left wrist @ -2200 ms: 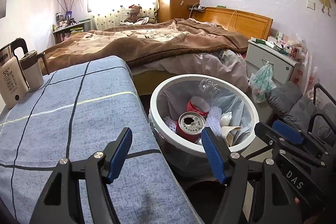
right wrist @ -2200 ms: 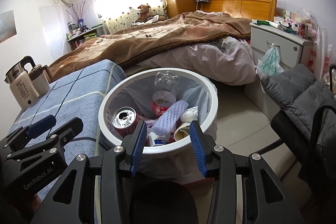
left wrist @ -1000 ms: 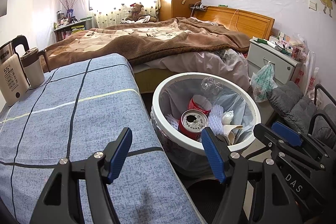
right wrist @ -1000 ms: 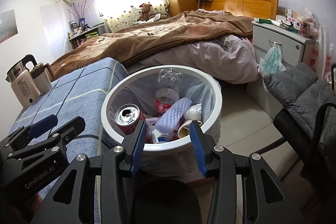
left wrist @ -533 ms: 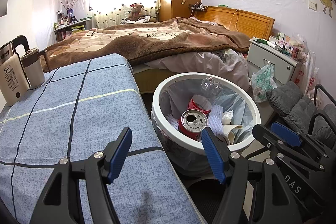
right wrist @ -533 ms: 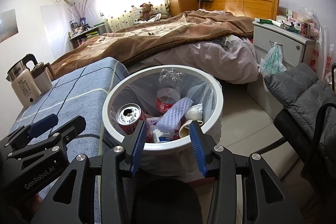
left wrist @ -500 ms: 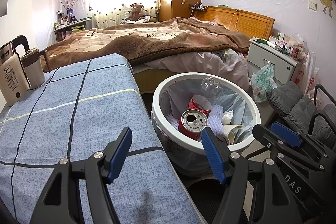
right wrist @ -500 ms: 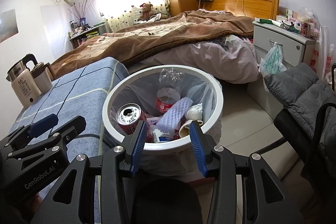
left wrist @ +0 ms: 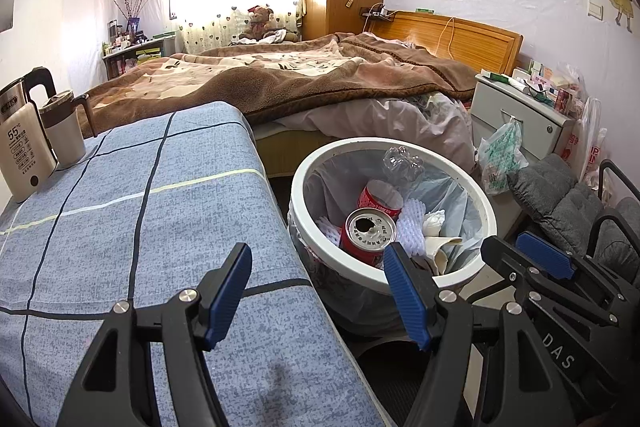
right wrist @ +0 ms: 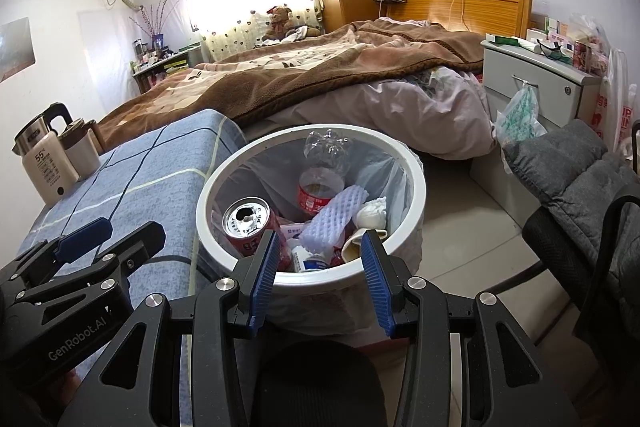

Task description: Collect trash

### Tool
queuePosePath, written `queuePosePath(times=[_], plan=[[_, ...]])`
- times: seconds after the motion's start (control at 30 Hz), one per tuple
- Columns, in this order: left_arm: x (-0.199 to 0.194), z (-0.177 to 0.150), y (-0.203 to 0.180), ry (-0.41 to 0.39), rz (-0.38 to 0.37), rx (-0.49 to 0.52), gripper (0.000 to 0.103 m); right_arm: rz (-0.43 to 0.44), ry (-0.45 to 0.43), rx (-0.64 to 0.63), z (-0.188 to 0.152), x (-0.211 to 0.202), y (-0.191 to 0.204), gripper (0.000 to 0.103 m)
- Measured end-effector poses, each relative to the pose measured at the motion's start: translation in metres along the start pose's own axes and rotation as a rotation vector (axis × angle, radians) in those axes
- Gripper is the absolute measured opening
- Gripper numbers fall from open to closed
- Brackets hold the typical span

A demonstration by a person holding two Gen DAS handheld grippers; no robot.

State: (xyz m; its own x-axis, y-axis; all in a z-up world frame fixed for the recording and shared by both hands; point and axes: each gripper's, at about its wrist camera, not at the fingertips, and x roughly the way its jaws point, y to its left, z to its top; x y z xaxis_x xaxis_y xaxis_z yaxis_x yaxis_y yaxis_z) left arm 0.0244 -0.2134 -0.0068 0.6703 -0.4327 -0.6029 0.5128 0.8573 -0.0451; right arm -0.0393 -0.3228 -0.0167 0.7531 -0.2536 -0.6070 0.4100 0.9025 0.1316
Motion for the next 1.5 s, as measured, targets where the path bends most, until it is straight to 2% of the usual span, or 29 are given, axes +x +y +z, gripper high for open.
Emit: queuePosePath(times=[1.5], plan=[[0.0013,-0.0042,0.0040,0.014,-0.005,-0.005,0.070,0.006,0.007,0.002,-0.0003,0.0013,-0.0004,0.043]])
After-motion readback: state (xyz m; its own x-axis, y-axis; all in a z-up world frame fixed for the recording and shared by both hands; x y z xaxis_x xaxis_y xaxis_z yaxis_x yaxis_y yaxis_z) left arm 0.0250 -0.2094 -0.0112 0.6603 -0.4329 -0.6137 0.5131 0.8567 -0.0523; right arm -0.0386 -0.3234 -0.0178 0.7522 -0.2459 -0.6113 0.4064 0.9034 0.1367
